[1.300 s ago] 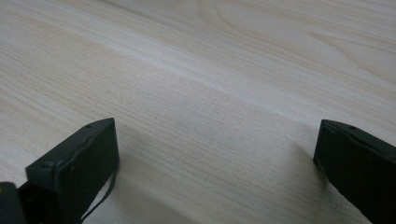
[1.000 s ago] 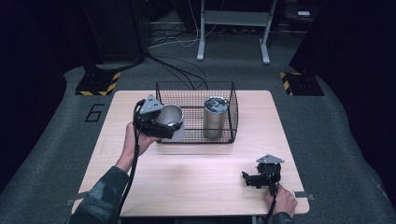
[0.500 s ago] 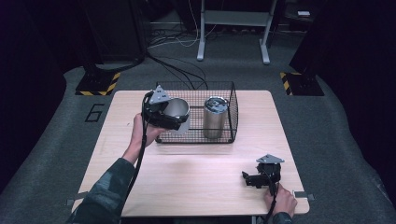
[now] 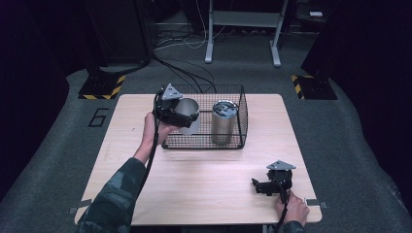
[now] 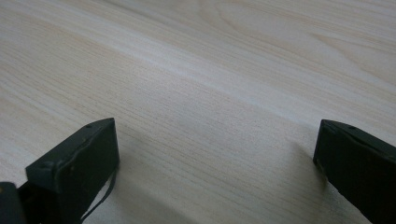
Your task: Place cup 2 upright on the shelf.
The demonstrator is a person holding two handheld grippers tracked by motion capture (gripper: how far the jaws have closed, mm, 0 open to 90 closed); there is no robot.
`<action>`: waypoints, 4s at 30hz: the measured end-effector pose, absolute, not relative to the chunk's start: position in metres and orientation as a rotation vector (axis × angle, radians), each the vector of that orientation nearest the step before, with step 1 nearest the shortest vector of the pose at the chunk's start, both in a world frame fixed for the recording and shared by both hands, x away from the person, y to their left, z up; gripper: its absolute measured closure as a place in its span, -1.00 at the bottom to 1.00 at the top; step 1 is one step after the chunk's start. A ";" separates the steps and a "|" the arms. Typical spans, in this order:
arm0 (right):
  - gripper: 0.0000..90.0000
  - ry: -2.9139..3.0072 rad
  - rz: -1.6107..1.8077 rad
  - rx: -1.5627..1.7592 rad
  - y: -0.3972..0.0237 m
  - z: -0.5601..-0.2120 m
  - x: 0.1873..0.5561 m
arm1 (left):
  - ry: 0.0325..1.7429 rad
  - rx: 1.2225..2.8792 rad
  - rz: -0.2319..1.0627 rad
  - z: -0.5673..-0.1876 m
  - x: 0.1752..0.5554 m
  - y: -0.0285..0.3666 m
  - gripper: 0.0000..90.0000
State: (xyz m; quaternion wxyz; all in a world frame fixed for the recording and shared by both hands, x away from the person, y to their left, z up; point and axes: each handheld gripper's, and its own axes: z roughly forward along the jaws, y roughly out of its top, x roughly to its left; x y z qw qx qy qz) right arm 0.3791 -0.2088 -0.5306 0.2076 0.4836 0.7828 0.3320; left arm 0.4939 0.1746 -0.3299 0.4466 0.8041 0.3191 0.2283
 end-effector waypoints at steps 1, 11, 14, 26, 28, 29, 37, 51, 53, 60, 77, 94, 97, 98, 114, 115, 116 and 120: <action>-1.00 2.179 0.925 1.346 -0.209 -0.531 0.379 | 0.799 1.987 0.563 -0.331 0.496 0.175 -0.86; -1.00 2.179 0.925 1.347 -0.209 -0.531 0.379 | 0.839 1.978 0.566 -0.336 0.518 0.172 -0.86; -1.00 2.180 0.925 1.346 -0.209 -0.531 0.379 | 0.857 1.978 0.563 -0.340 0.522 0.171 -0.86; -1.00 2.177 0.928 1.351 -0.209 -0.531 0.379 | 0.904 2.012 0.571 -0.358 0.543 0.165 -0.86; -1.00 2.177 0.928 1.351 -0.209 -0.531 0.379 | 0.914 2.015 0.572 -0.361 0.546 0.163 -0.86; -1.00 2.180 0.925 1.346 -0.209 -0.531 0.379 | 0.919 2.015 0.571 -0.362 0.548 0.163 -0.86; -1.00 2.179 0.926 1.348 -0.209 -0.531 0.379 | 0.935 2.038 0.571 -0.372 0.555 0.157 -0.86; -1.00 2.179 0.925 1.347 -0.209 -0.531 0.379 | 0.985 2.074 0.541 -0.391 0.565 0.148 -0.86; -1.00 2.180 0.925 1.346 -0.209 -0.531 0.379 | 0.992 2.081 0.535 -0.395 0.567 0.147 -0.86; -1.00 2.179 0.926 1.346 -0.209 -0.531 0.379 | 1.003 2.110 0.532 -0.402 0.570 0.143 -0.86; -1.00 2.179 0.926 1.347 -0.209 -0.531 0.379 | 1.028 2.147 0.490 -0.420 0.576 0.138 -0.87; -1.00 2.179 0.926 1.347 -0.209 -0.531 0.379 | 1.060 2.188 0.450 -0.424 0.578 0.138 -0.87; -1.00 2.179 0.926 1.346 -0.209 -0.531 0.379 | 1.068 2.195 0.443 -0.424 0.579 0.138 -0.87; -1.00 2.179 0.926 1.347 -0.209 -0.531 0.379 | 1.081 2.180 0.438 -0.425 0.579 0.138 -0.87; -1.00 2.179 0.926 1.347 -0.209 -0.531 0.379 | 1.062 2.194 0.482 -0.412 0.573 0.134 -1.00; -1.00 2.178 0.926 1.348 -0.209 -0.531 0.379 | 1.059 2.188 0.479 -0.410 0.572 0.135 -1.00; -1.00 2.178 0.926 1.347 -0.209 -0.531 0.379 | 1.050 2.193 0.477 -0.408 0.572 0.137 -1.00; -1.00 2.180 0.926 1.339 -0.209 -0.531 0.379 | 1.031 2.187 0.474 -0.399 0.567 0.139 -1.00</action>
